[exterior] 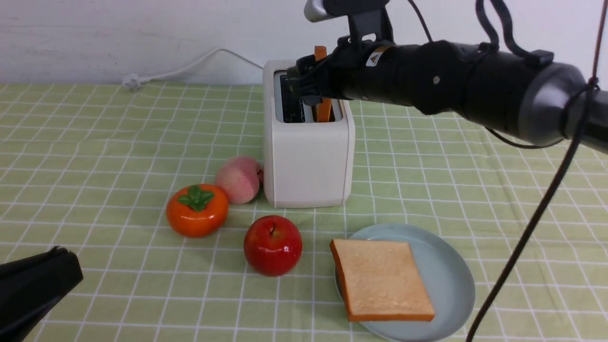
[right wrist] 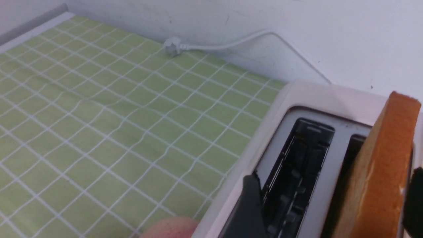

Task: Take toasted bread from bread machine on green coffee tablecloth place on plate.
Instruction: 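Grasp the toast slice in the toaster and pull it up out of the slot with the right gripper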

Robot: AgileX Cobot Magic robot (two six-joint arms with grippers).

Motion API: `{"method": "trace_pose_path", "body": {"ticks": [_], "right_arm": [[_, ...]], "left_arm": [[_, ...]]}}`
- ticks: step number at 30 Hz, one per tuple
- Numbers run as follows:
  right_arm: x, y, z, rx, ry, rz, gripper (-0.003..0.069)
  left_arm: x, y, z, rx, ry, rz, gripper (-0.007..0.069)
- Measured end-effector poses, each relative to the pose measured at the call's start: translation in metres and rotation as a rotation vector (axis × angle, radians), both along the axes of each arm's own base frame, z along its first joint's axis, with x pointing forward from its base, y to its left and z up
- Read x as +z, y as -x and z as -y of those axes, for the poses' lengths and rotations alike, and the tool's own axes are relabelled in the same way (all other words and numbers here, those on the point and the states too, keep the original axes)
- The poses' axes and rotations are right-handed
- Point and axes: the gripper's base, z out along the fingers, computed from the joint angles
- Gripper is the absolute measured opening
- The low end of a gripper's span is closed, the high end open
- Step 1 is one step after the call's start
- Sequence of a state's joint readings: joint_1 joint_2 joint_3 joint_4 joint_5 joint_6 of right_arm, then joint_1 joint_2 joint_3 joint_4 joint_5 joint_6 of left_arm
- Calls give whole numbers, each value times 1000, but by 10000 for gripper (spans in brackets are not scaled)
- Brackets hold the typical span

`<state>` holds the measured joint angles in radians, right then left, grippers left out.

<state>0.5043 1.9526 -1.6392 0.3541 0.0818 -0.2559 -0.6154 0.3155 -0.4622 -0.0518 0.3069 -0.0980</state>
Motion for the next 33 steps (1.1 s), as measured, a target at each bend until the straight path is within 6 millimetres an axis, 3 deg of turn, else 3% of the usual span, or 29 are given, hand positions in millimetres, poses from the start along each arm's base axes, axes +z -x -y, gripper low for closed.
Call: {"method": "trace_pose_path", "body": {"ticks": [3, 4, 6, 7, 10, 16, 28, 33], "right_arm": [[-8, -6, 1, -14, 1, 1, 482], [-13, -9, 2, -20, 3, 0, 421], [-13, -9, 1, -20, 3, 0, 393], [-14, -9, 1, -20, 4, -1, 329], [-13, -9, 1, -21, 3, 1, 225], [-13, -9, 2, -21, 3, 1, 94], [-8, -9, 3, -30, -11, 29, 72], [27, 4, 9, -31, -49, 96, 70]], "left_arm": [[0, 0, 0, -1, 2, -2, -13], [0, 0, 0, -1, 2, -2, -13], [0, 0, 0, -1, 2, -2, -13], [0, 0, 0, -1, 2, -2, -13], [0, 0, 0, -1, 2, -2, -13], [0, 0, 0, -1, 2, -2, -13], [0, 0, 0, -1, 2, -2, -13], [0, 0, 0, -1, 2, -2, -11]]}}
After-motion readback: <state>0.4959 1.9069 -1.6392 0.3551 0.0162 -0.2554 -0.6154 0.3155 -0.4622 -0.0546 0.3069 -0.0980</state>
